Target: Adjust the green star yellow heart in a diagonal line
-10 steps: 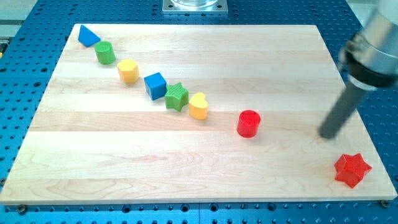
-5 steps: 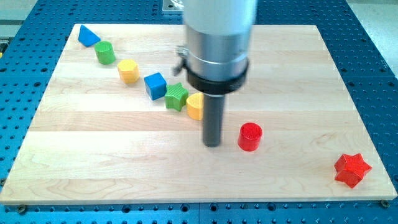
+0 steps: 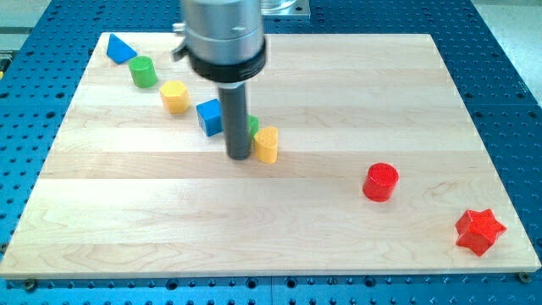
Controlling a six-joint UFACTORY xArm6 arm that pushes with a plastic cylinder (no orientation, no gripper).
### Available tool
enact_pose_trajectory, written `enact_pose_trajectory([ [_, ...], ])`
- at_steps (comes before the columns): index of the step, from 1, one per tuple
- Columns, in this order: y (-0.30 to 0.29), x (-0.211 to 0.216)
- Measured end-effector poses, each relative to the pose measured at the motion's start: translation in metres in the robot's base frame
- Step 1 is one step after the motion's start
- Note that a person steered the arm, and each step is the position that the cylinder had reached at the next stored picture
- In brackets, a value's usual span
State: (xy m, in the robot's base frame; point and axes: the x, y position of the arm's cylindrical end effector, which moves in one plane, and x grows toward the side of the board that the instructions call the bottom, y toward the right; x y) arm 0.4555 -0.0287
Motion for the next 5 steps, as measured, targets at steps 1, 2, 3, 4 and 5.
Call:
enact_pose_trajectory([
  [1, 0.049, 0.011],
  [2, 0.053, 0.035],
  [3, 0.002, 0.028],
  [4, 0.011, -0.019],
  [5, 0.064, -0.046],
])
